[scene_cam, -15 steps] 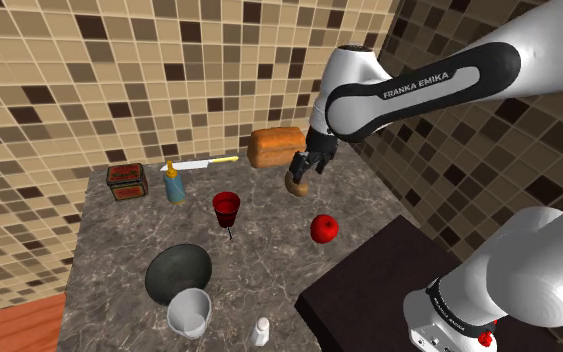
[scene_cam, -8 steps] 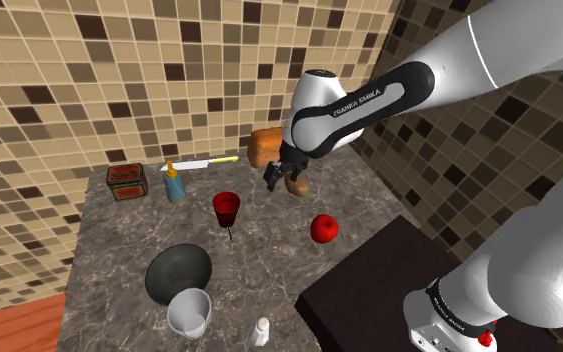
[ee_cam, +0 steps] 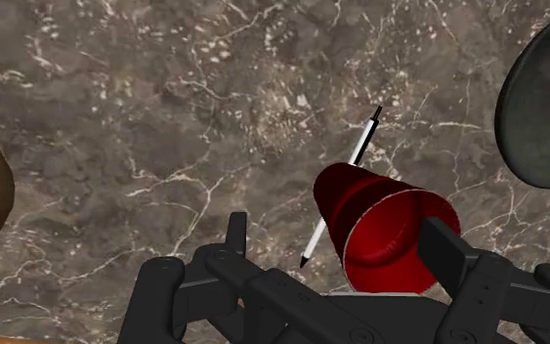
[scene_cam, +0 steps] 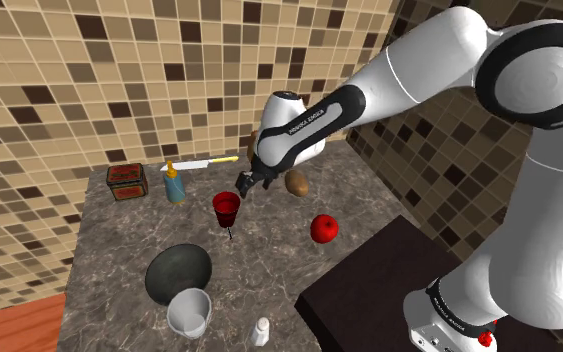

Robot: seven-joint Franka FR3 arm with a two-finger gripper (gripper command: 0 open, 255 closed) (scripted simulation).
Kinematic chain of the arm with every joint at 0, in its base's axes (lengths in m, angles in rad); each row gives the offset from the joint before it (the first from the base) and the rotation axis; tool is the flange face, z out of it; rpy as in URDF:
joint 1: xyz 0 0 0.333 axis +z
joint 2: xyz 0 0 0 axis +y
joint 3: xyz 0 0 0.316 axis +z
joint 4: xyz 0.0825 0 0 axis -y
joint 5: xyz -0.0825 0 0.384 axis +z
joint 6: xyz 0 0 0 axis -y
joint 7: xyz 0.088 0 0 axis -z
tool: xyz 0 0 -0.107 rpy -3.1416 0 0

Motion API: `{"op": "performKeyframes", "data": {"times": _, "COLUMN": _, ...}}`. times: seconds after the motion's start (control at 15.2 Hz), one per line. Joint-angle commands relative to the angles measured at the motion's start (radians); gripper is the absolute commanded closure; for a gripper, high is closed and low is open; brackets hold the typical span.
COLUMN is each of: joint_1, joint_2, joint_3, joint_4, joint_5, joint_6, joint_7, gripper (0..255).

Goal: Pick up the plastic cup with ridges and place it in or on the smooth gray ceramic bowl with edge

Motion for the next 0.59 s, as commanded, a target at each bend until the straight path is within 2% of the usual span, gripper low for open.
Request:
{"op": "performKeyframes", "data": {"times": 0.0, "joint_1": 0.010, "joint_2": 0.074, "joint_3": 0.003, "joint_4": 0.070, "joint_5": -0.001, "joint_6": 0.017, "joint_7": 0.006, "gripper": 0}}
{"op": "performKeyframes", "data": {"times": 0.2, "joint_1": 0.024, "joint_2": 0.170, "joint_3": 0.005, "joint_4": 0.165, "joint_5": -0.003, "joint_6": 0.031, "joint_7": 0.011, "gripper": 0}}
{"op": "performKeyframes", "data": {"times": 0.53, "joint_1": 0.034, "joint_2": 0.233, "joint_3": 0.002, "joint_4": 0.191, "joint_5": -0.006, "joint_6": 0.069, "joint_7": 0.013, "gripper": 0}}
